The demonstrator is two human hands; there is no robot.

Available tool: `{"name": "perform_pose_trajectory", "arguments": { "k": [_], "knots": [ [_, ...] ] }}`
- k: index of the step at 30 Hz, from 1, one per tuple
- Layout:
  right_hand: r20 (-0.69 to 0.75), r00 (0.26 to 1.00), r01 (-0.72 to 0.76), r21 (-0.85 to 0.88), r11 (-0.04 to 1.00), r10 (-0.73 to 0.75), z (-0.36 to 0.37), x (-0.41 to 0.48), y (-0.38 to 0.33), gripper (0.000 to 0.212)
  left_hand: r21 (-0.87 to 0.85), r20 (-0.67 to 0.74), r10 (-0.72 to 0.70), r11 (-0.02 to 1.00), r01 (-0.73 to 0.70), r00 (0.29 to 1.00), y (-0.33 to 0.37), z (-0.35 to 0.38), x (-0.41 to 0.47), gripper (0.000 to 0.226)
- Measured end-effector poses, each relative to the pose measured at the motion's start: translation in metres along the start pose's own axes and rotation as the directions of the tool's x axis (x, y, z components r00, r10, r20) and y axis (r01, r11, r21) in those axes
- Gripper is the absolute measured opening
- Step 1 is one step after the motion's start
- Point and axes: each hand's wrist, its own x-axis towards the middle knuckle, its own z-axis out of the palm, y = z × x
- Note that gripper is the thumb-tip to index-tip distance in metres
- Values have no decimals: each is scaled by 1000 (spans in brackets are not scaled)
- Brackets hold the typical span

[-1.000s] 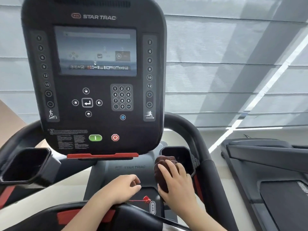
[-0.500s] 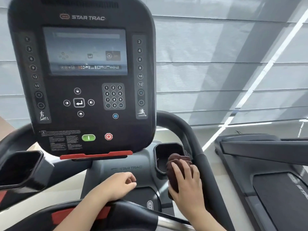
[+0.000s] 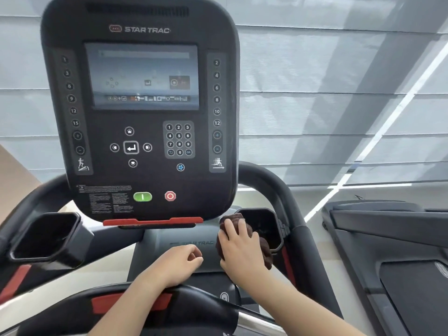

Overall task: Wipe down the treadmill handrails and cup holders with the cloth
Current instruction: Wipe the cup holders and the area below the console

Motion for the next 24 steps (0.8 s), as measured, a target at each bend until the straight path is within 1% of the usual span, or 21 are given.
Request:
{"name": "perform_pose_trajectory", "arguments": {
  "k": [3, 6, 11, 15, 19, 21, 22, 24],
  "knots": [
    [57, 998, 42, -36, 998, -40, 3, -8, 1, 59, -25, -14, -5, 1000, 5, 1000, -2, -1, -1, 20],
    [88, 992, 93, 5, 996, -93, -3, -17, 8, 50, -29, -15, -2, 1000, 1, 1000, -5, 1, 0, 16],
    [48, 992, 112, 100, 989, -118, -11, 3, 17, 50, 19, 41, 4, 1000, -5, 999, -1, 3, 3, 24],
    [28, 988, 150, 88, 985, -152, -1, -2, 24, 54, 20, 59, 3, 1000, -4, 998, 0, 4, 3, 24],
    [-57, 977, 210, 92, 973, -205, 7, -29, 30, 57, 1, 60, 7, 1000, -7, 998, -2, 3, 3, 21],
    [-75, 980, 193, 112, 975, -185, 5, -41, 38, 52, -5, 60, 11, 1000, -11, 998, -1, 2, 1, 21],
    [-90, 985, 159, 142, 977, -147, 2, -46, 44, 50, -10, 57, 12, 1000, -12, 998, -1, 2, 0, 22],
    [-144, 989, 52, 248, 967, -16, -4, -53, 57, 46, -20, 51, 13, 1000, -12, 999, -1, 2, 1, 21]
  ]
}}
